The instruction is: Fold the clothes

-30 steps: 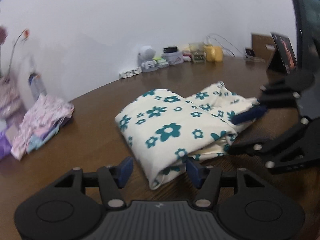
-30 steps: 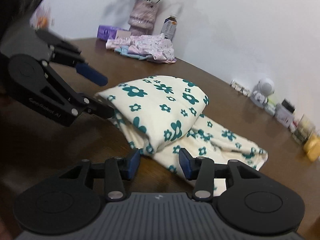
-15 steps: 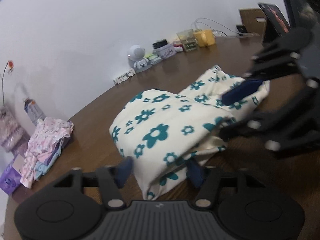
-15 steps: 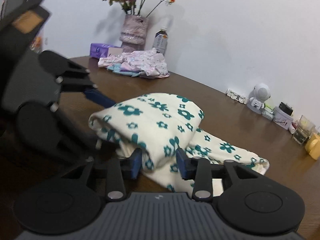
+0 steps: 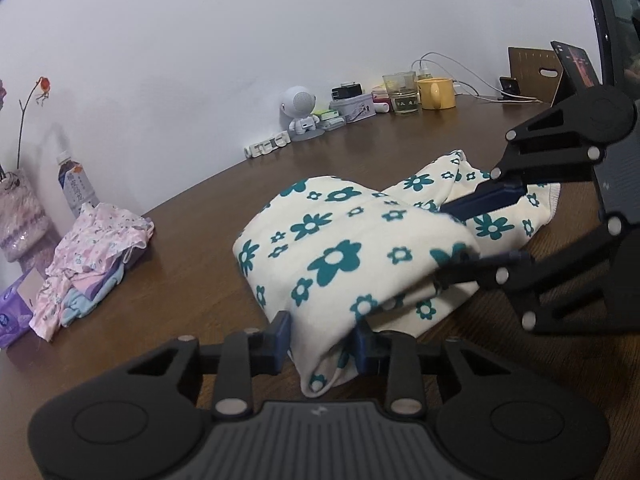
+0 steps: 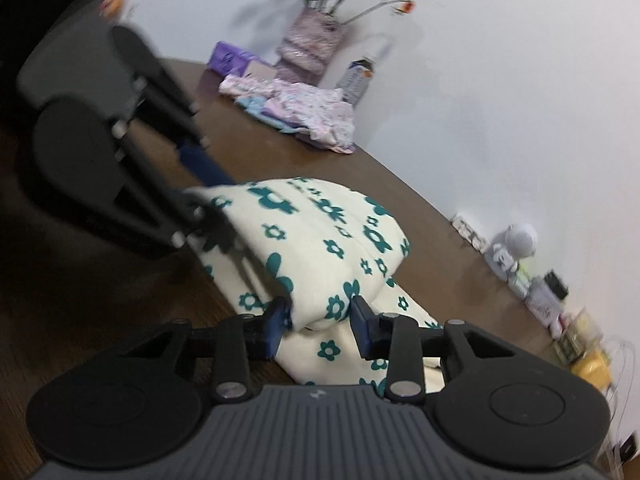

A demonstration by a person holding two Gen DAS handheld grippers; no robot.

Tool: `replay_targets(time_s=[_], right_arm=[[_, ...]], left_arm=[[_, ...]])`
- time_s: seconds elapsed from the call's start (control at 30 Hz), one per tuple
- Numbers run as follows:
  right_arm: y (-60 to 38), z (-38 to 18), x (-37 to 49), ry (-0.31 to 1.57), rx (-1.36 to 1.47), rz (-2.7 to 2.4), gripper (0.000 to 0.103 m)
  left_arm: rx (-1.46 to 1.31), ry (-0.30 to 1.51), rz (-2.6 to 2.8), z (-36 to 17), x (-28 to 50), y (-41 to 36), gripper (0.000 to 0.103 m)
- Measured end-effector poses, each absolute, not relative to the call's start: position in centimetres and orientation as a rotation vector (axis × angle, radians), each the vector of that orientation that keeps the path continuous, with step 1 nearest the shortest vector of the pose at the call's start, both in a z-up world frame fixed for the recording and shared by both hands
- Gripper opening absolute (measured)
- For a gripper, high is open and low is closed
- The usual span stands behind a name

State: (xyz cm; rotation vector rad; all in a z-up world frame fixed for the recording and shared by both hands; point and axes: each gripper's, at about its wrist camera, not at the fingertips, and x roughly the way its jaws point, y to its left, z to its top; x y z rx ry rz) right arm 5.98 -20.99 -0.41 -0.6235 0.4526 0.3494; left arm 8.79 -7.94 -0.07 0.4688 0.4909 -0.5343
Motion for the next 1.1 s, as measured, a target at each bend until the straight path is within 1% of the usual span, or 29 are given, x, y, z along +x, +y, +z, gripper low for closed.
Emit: replay_targets(time_s=[0.07,0.13,0.23,0.3,0.33,0.37,0.4,0.43,0.5,0.57,0.67,0.7,0.73,0.77,0.87,0.97,1.1], right_arm=[[-21.6,0.0,5.8,0.454,-0.571,0.353,0.034],[-22.2,0.3,5.8,0.462,-0.517,0.359,0.03],[-22.4,0.1,6.3,0.479,-0.493,0.349,0.029],[-22.4,0.0,6.2,0.493,-0.5,0.359,0.029],[-22.4,-0.1,6.1,0.5,-0.503,0.364,0.029],[-22.4,-0.2,6.0,0.504,-0.512,0.364,0.029],[-22.5,-0.2,5.8,0.505,-0.51,0.362,0.029],[-22.6,-0.1,5.7,0.506,-0.508,0.36,0.03],[-22.6,0.5,5.4,0.482,-0.483,0.362,0.032],[-22.3,0.6,5.8,0.488,-0.477,0.353,0.032],[-21.9,0.2,6.5,0.518,-0.47,0.342,0.027],[-21.8,0.0,6.8,0.532,-0.467,0.339,0.023],[-21.8,-0.2,6.8,0.54,-0.466,0.34,0.021],[-21.7,-0.3,6.9,0.543,-0.465,0.34,0.021],[-21.8,-0.5,7.0,0.556,-0.457,0.341,0.019],[-21.9,-0.6,7.1,0.563,-0.432,0.338,0.018],[-22.4,-0.8,7.0,0.562,-0.383,0.336,0.018]], left_arm=[[0.51,0.473,-0.551,-0.2,8.2,-8.4,0.053],[0.58,0.443,-0.562,-0.5,7.6,-9.4,0.059],[0.635,0.421,-0.546,-1.0,7.7,-10.3,0.059],[0.602,0.431,-0.546,-0.9,8.1,-10.1,0.057],[0.583,0.437,-0.547,-0.8,8.3,-9.9,0.05],[0.569,0.44,-0.539,-0.8,8.4,-9.7,0.038],[0.553,0.445,-0.53,-0.7,8.7,-9.5,0.033],[0.532,0.452,-0.524,-0.6,8.9,-9.2,0.03],[0.483,0.468,-0.522,-0.4,9.2,-8.7,0.03],[0.441,0.485,-0.506,-0.3,9.4,-8.3,0.034],[0.382,0.521,-0.49,-0.3,9.6,-7.5,0.033],[0.361,0.533,-0.487,-0.3,9.7,-7.1,0.03],[0.331,0.545,-0.491,-0.3,9.9,-6.7,0.02],[0.295,0.557,-0.499,-0.3,10.2,-6.3,0.017],[0.199,0.58,-0.518,-0.3,10.8,-5.2,0.013],[0.115,0.606,-0.529,-0.5,11.2,-4.3,0.012],[0.082,0.616,-0.53,-0.5,10.9,-3.9,0.012]])
